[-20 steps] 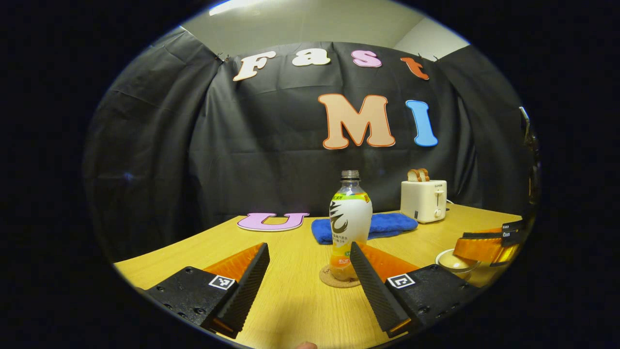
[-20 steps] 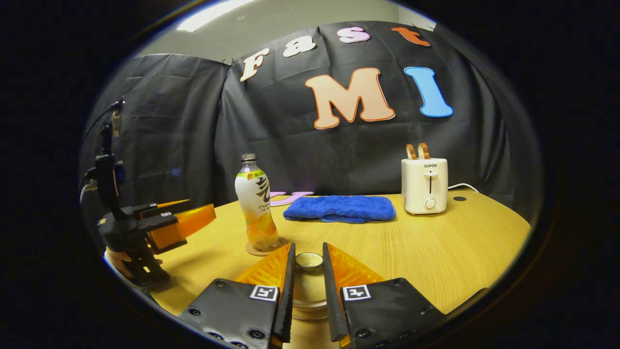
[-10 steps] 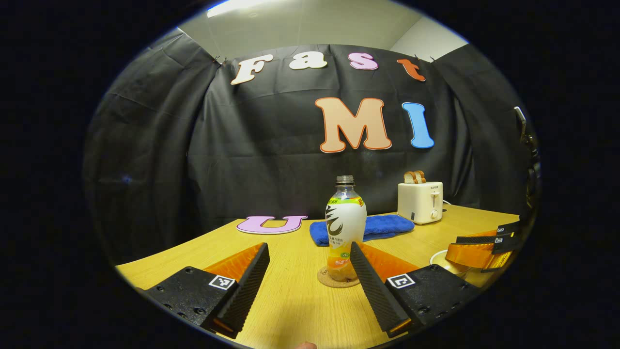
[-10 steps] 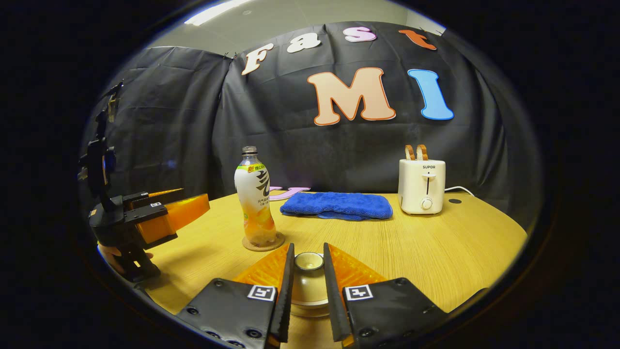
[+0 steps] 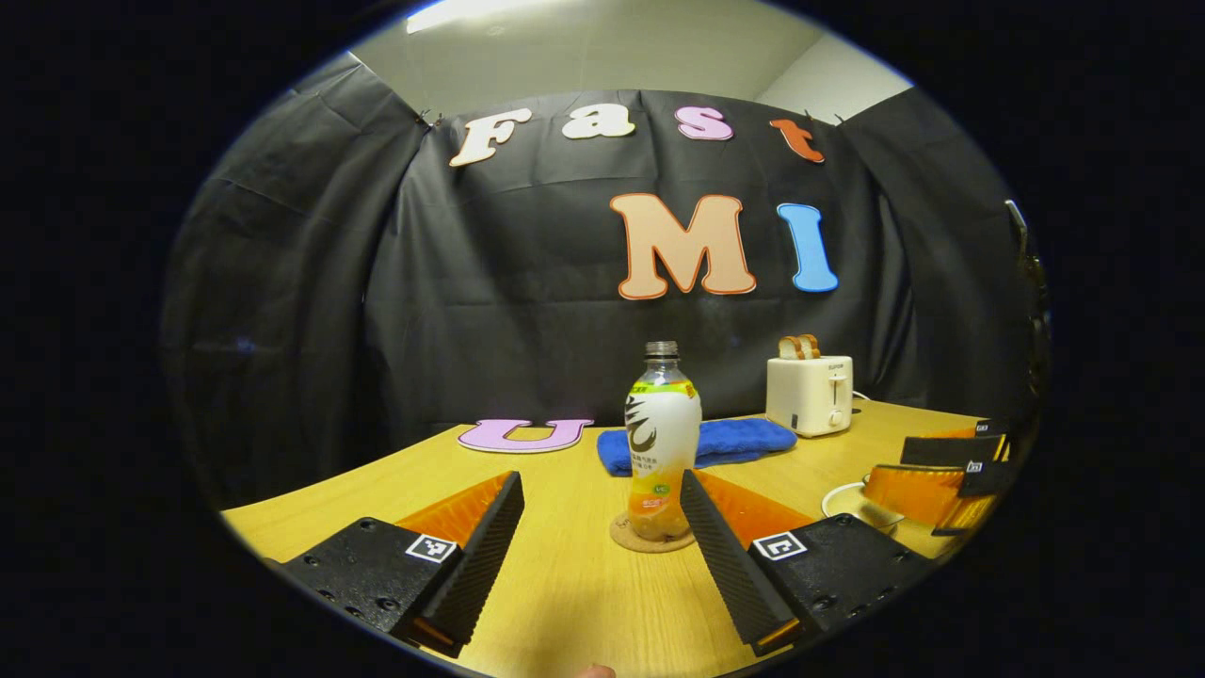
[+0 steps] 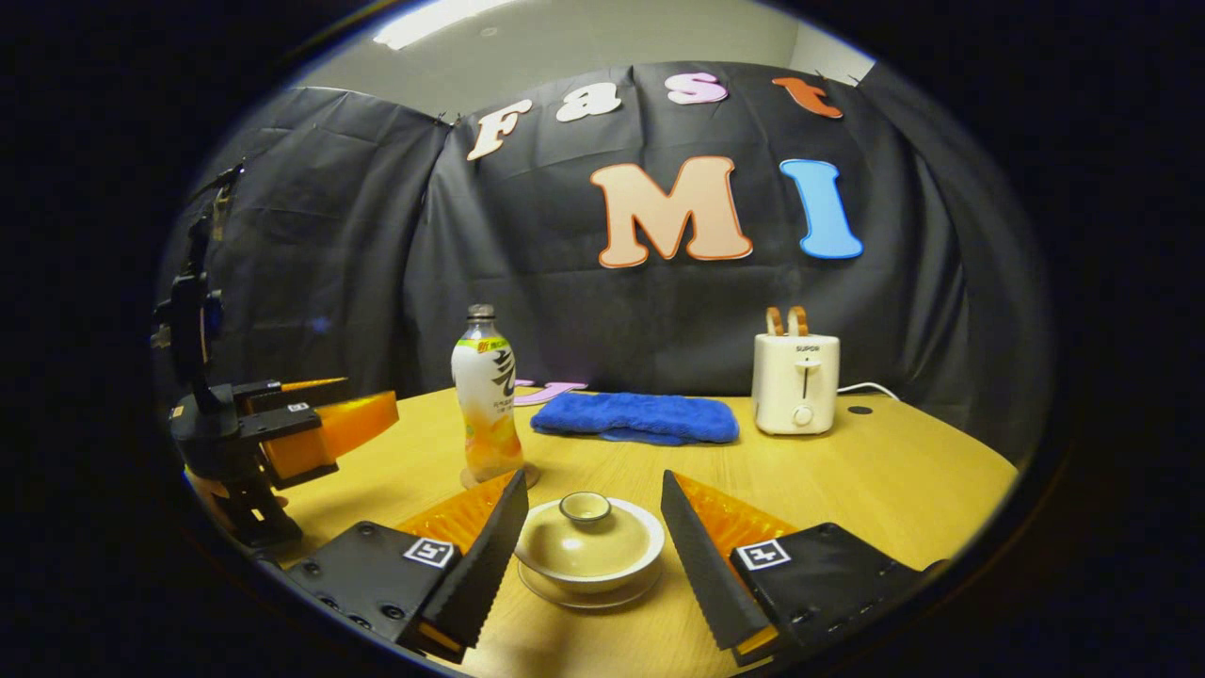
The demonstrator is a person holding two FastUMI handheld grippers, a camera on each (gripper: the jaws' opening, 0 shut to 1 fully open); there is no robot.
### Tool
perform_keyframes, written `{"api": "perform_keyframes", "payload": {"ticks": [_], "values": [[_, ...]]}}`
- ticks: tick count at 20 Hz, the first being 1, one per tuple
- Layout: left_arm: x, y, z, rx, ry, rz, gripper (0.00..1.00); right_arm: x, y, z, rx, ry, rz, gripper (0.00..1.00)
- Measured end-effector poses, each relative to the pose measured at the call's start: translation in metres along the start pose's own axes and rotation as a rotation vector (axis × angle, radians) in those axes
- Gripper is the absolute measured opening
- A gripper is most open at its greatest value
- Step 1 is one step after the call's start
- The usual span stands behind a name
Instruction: Open the teacup lid with one hand, grasp the water bottle and pour water into the teacup with the other hand; after pouring, place the water bottle on the coaster and then close the teacup lid.
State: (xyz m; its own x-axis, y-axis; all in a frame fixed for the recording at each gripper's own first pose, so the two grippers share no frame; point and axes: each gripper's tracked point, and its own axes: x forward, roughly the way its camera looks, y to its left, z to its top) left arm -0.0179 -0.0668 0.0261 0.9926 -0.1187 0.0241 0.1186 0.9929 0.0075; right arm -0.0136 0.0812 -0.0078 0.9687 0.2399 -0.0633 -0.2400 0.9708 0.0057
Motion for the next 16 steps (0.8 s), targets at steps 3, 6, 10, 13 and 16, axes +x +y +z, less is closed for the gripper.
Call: {"api": "perform_keyframes", "payload": {"ticks": [3,6,10,13,16], "values": [[-0.008,-0.007,-0.005,0.006,0.008,-0.020,0.98,-0.013,-0.018,0.003,0.005,-0.018,-0.052,0.94],[-0.015,-0.007,-0.010,0.010,0.018,-0.026,0.98,-0.026,-0.038,0.004,0.018,-0.029,-0.098,0.93],[-0.024,0.001,-0.016,0.007,0.029,-0.012,0.99,-0.039,-0.055,0.003,0.031,-0.037,-0.142,0.93],[-0.027,0.005,-0.015,0.002,0.028,0.002,0.98,-0.042,-0.059,0.000,0.019,-0.038,-0.166,0.93],[-0.027,0.005,-0.016,0.000,0.024,0.004,0.98,-0.044,-0.060,-0.002,0.005,-0.052,-0.183,0.94]]}}
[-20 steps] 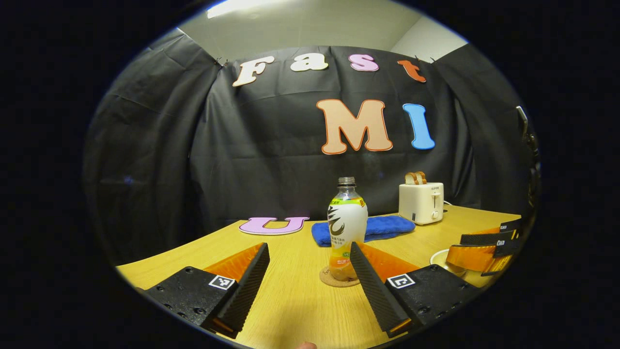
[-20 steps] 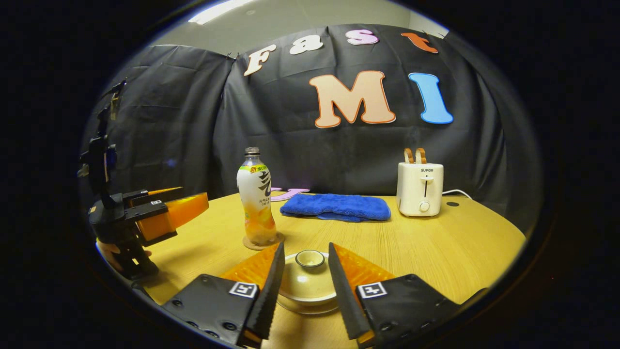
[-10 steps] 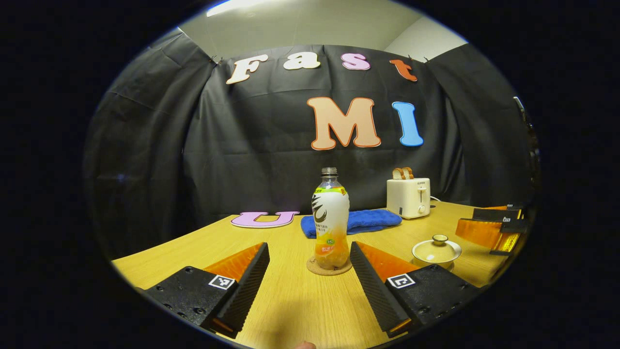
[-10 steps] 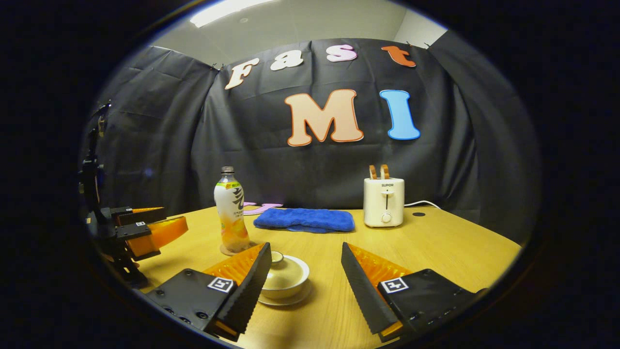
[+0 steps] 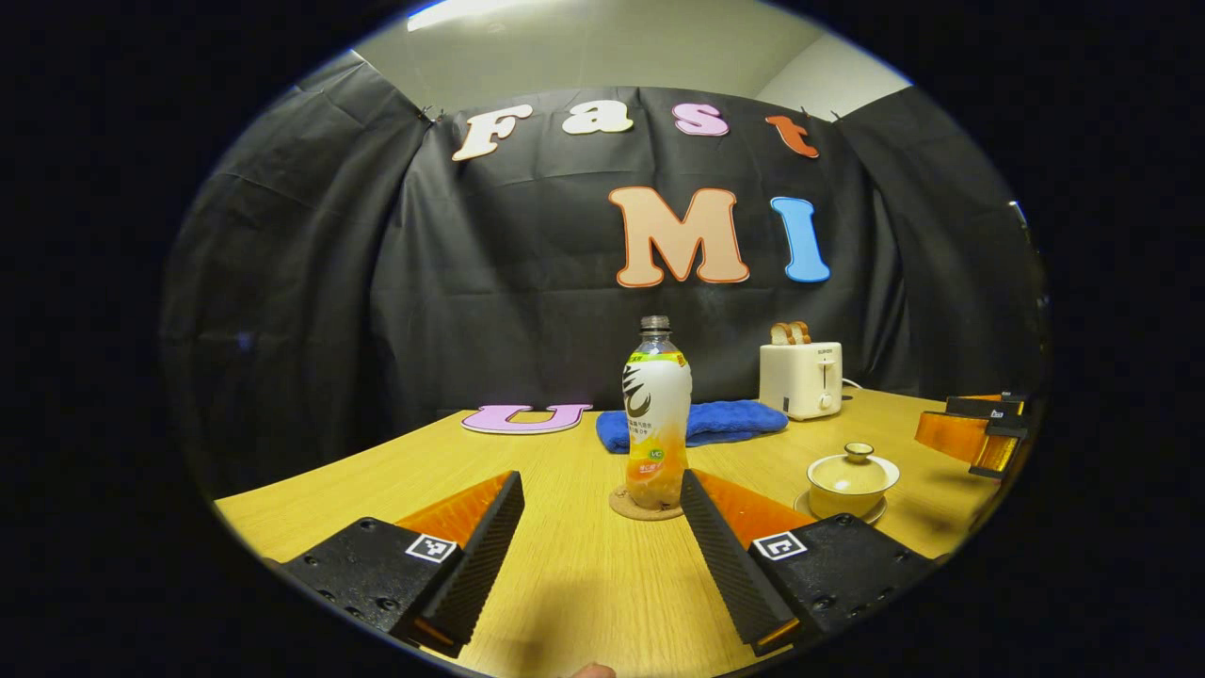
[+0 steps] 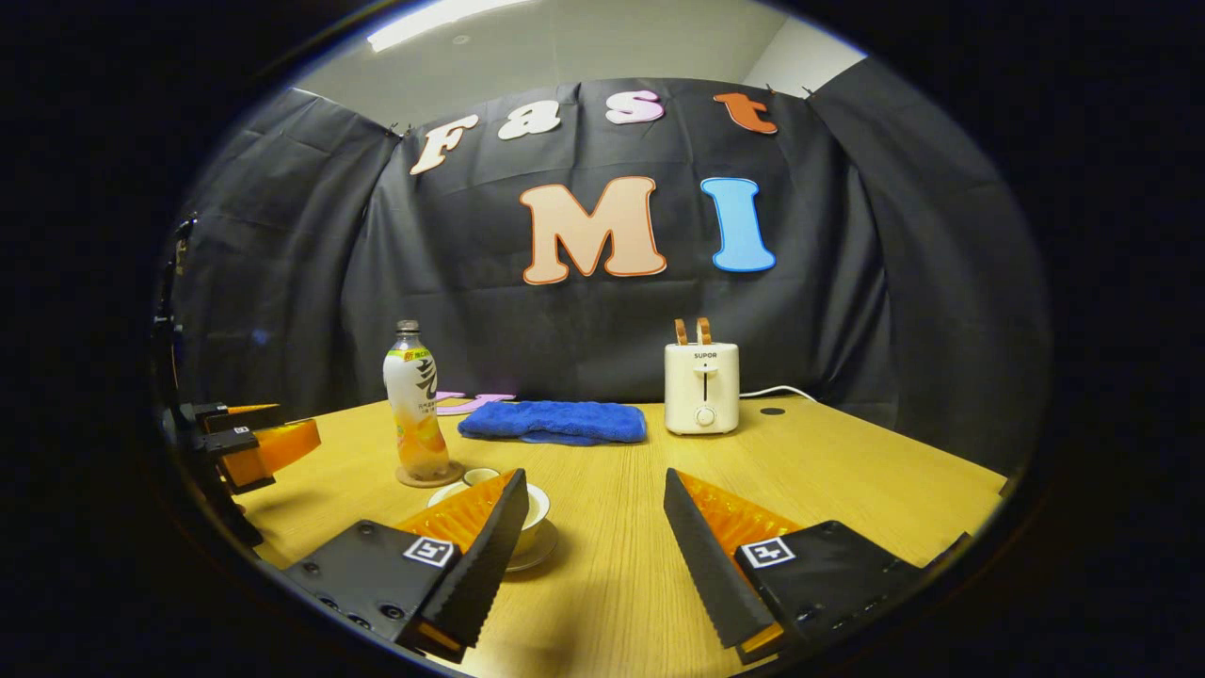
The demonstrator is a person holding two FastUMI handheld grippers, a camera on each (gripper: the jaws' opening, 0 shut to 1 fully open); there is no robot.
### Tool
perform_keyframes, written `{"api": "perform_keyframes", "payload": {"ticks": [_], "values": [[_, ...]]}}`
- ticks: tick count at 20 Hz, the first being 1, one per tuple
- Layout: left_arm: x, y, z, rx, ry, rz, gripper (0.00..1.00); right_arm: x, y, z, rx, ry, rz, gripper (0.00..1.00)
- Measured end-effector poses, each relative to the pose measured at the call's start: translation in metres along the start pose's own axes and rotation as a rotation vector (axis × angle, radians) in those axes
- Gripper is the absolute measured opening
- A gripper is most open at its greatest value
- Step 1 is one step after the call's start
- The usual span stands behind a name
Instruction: Open the teacup lid with one hand, grasp the water bottle and pour water into the teacup with the other hand; after pouring, place the water bottle on the coaster and then close the teacup lid.
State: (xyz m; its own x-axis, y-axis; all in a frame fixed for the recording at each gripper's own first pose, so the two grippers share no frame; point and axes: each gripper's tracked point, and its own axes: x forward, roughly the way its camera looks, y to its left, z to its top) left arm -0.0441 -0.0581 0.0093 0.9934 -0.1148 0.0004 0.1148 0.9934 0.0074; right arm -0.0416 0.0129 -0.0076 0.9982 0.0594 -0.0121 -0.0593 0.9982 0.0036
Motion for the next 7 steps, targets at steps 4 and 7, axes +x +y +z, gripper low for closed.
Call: {"api": "perform_keyframes", "payload": {"ticks": [4,7], "values": [[0.0014,0.0011,-0.0011,-0.011,0.007,0.005,0.98,-0.0008,-0.0003,0.0036,-0.008,-0.011,-0.013,0.96],[0.0021,-0.0002,-0.0017,-0.010,0.010,-0.002,0.98,-0.0007,-0.0024,0.0039,-0.008,-0.018,-0.032,0.93]]}}
